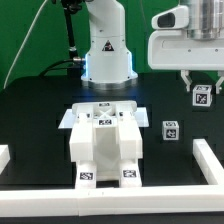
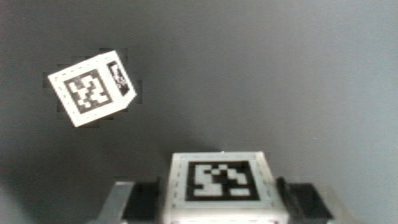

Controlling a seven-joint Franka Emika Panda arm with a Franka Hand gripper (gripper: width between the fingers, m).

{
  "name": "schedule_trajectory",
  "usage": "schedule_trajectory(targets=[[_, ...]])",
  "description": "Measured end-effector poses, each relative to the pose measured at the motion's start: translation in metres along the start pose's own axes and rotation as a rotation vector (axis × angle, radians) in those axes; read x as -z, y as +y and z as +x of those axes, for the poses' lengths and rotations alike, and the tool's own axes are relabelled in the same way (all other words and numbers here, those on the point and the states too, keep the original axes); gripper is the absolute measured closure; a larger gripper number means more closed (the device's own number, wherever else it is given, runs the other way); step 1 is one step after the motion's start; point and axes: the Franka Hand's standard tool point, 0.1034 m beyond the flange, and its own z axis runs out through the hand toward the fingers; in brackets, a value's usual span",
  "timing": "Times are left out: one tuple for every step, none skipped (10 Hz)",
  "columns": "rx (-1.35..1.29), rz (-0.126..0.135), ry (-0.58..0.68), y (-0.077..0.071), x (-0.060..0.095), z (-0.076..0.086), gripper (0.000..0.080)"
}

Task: Assemble chair

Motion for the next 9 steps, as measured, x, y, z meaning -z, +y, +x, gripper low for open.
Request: schedule_trajectory(targets=[[0.000,-0.001,-0.001,0.000,-0.001,0.000,0.0514],[0.030,-0.002,-0.006,0.003,0.001,0.001,0.0514],[0.093,-0.001,-0.032,0.017,0.015,0.013,0.0514],[0.111,0.014,-0.041,0.029,0.034,0.030,0.0514],[0.154,0.023,-0.053,0.039,0.055,0.048,0.0514],[0.205,0.025,-0.041,0.044,0.071,0.064,0.0514],[0.244,0.025,-0.004,0.045,0.076,0.073,0.0514],[0.249,0.029,0.013,0.042,0.077,0.077,0.0514],[0.247,0.028,0.011,0.042,0.076,0.076,0.0514]])
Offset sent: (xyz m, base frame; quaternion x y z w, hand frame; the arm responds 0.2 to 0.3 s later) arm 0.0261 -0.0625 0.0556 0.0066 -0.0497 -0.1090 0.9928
